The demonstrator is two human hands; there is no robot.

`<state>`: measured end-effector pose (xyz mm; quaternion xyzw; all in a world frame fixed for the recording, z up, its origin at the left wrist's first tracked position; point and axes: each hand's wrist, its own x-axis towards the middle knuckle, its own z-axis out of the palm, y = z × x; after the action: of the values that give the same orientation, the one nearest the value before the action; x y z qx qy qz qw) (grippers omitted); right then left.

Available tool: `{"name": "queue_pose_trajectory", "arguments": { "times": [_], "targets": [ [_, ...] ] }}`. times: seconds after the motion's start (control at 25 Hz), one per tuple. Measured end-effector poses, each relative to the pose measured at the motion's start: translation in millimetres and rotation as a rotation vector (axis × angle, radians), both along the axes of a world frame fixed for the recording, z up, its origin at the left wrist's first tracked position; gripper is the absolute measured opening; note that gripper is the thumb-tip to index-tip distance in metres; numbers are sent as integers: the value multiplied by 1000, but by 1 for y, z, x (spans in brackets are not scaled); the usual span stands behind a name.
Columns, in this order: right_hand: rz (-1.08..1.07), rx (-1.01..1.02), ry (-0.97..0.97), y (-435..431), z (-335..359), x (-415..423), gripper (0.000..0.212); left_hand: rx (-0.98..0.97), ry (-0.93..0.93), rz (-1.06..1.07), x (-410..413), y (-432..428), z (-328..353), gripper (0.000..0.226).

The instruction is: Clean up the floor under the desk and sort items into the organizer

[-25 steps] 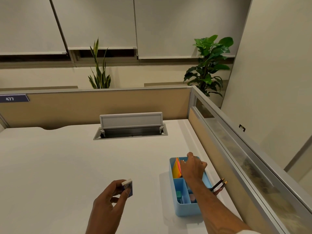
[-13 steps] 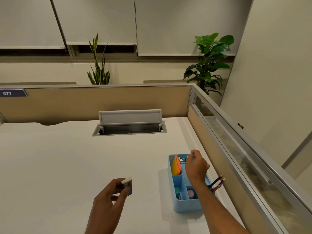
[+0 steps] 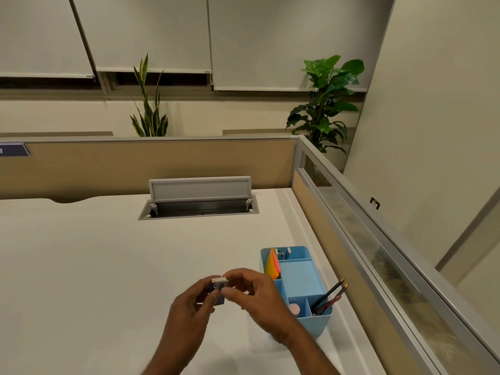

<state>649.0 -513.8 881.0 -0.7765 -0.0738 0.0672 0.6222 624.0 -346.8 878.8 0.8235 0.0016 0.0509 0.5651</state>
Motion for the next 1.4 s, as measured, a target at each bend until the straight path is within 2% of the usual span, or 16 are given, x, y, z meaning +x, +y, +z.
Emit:
{"name": "queue_pose_trajectory", "arguments": {
  "times": [0.28, 0.36, 0.48, 0.56, 0.76, 1.12, 1.28, 1.4],
  "targets": [
    [-28, -16, -80, -15, 14, 8, 17, -21, -8, -23, 4, -4, 3, 33],
    [-271, 2, -155, -35, 14, 23, 15, -55, -26, 46, 4, 2, 5, 33],
    [-687, -140, -280, -80, 5, 50, 9, -70, -41, 120, 3, 19, 3, 30],
    [-789, -288, -281, -105, -9, 67, 13, -72, -44, 144, 1, 30, 1, 27],
    [-740, -541, -158, -123, -39, 95, 14, -42, -50, 169, -1, 46, -7, 23],
    [-659, -896, -153, -120, -57, 112, 21, -3, -61, 180, -5, 62, -13, 20],
    [-596, -970, -141, -121, -53, 114, 22, -5, -58, 194, -8, 69, -10, 20],
    [-639, -920, -127, -118, -55, 111, 22, -8, -68, 214, -13, 72, -4, 20]
  ]
}}
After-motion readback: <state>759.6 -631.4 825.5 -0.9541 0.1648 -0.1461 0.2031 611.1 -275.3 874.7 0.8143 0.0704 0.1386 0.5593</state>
